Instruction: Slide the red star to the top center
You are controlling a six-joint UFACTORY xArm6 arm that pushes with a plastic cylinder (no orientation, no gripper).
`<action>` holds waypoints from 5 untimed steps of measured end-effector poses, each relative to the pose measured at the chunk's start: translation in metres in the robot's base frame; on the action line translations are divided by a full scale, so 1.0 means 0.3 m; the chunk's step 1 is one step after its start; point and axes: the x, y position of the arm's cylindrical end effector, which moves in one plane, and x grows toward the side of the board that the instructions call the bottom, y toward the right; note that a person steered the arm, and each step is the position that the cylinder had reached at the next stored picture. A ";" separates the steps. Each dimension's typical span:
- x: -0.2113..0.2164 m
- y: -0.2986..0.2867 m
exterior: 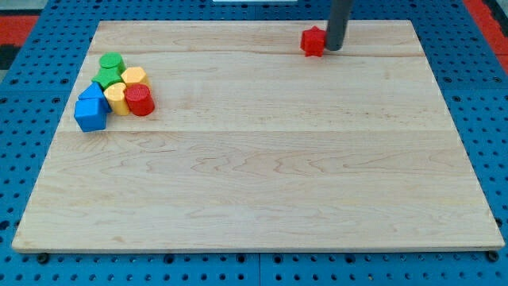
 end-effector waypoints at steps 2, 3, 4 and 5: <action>-0.002 -0.184; -0.041 -0.242; -0.105 -0.242; -0.084 -0.204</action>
